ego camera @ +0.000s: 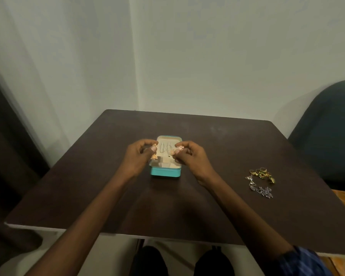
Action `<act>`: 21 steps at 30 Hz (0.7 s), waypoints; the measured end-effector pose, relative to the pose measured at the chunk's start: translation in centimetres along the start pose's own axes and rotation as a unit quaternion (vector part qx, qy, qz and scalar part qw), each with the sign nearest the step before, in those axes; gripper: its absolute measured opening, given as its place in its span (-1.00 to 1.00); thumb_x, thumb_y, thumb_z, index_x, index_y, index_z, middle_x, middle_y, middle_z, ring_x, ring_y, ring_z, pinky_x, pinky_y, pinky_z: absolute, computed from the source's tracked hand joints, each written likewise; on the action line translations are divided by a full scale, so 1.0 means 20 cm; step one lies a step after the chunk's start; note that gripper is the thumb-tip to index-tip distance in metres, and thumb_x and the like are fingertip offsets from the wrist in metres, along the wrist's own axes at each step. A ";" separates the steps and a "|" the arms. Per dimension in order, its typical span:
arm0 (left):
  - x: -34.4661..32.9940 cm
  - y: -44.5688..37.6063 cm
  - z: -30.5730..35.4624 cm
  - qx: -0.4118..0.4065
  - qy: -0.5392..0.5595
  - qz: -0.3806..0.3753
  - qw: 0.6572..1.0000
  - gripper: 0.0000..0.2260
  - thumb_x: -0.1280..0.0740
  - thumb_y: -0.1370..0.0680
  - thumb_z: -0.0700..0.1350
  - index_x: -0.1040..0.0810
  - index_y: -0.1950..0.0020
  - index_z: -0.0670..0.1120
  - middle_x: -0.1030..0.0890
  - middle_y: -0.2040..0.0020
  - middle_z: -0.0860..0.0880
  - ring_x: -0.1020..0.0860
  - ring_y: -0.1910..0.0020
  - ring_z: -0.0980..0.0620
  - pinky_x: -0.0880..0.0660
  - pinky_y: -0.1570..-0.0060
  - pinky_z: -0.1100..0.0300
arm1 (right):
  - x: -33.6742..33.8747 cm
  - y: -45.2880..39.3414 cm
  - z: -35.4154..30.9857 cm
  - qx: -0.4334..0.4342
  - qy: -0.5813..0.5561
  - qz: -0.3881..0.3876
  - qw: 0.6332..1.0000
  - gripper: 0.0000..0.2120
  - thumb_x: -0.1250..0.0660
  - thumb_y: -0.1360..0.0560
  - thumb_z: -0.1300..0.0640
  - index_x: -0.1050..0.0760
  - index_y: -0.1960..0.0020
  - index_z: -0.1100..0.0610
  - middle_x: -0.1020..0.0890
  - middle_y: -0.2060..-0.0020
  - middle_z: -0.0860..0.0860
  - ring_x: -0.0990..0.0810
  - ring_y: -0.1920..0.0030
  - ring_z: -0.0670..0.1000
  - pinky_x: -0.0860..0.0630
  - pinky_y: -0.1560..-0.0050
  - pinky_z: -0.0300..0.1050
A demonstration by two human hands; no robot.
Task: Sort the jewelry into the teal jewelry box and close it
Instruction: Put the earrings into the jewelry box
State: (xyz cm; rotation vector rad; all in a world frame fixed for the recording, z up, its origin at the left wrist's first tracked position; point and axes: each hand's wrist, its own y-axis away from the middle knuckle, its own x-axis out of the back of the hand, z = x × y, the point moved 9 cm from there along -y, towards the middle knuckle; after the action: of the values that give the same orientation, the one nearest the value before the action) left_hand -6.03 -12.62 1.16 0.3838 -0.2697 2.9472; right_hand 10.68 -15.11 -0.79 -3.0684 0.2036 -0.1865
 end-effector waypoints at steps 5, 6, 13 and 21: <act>-0.02 -0.02 -0.08 0.011 -0.008 -0.006 1.000 -0.81 -0.24 -0.57 -0.26 -0.52 -0.16 -0.25 -0.57 0.08 -0.05 -0.53 0.29 0.23 -0.42 0.43 0.46 | -0.07 -0.03 0.08 -0.006 0.034 -0.015 0.999 -0.90 -0.34 -0.48 0.33 -0.53 0.01 0.27 -0.62 0.05 0.28 -0.64 0.10 0.17 -0.62 0.13 -0.07; -0.02 -0.02 -0.10 0.011 -0.013 -0.005 1.000 -0.81 -0.25 -0.57 -0.27 -0.53 -0.15 -0.27 -0.58 0.06 -0.07 -0.53 0.27 0.22 -0.42 0.42 0.47 | -0.08 -0.03 0.11 -0.013 0.030 -0.022 0.999 -0.88 -0.33 -0.49 0.34 -0.54 -0.02 0.27 -0.61 0.05 0.27 -0.64 0.11 0.13 -0.62 0.17 -0.09; -0.10 -0.05 -0.23 0.041 -0.025 -0.028 0.998 -0.87 -0.29 -0.54 -0.29 -0.54 -0.08 -0.22 -0.58 0.01 -0.12 -0.56 0.22 0.16 -0.48 0.38 0.45 | -0.10 0.00 0.25 -0.045 0.010 -0.017 0.999 -0.80 -0.37 -0.46 0.33 -0.48 -0.01 0.11 -0.63 0.05 0.20 -0.65 0.05 0.13 -0.63 0.07 0.04; -0.17 -0.06 -0.34 0.035 -0.167 -0.050 0.984 -0.78 -0.38 -0.51 -0.16 -0.60 -0.14 -0.15 -0.65 -0.04 -0.11 -0.62 0.12 0.07 -0.54 0.18 0.30 | -0.08 0.00 0.28 -0.047 -0.022 0.009 0.999 -0.89 -0.35 -0.47 0.34 -0.52 0.07 0.17 -0.65 0.09 0.16 -0.68 0.12 0.08 -0.64 0.14 -0.11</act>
State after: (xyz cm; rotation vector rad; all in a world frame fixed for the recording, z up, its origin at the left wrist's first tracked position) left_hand -4.29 -10.60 -6.10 0.8783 -0.1789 2.7871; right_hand 9.75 -14.68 -6.60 -3.1587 0.2436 -0.1111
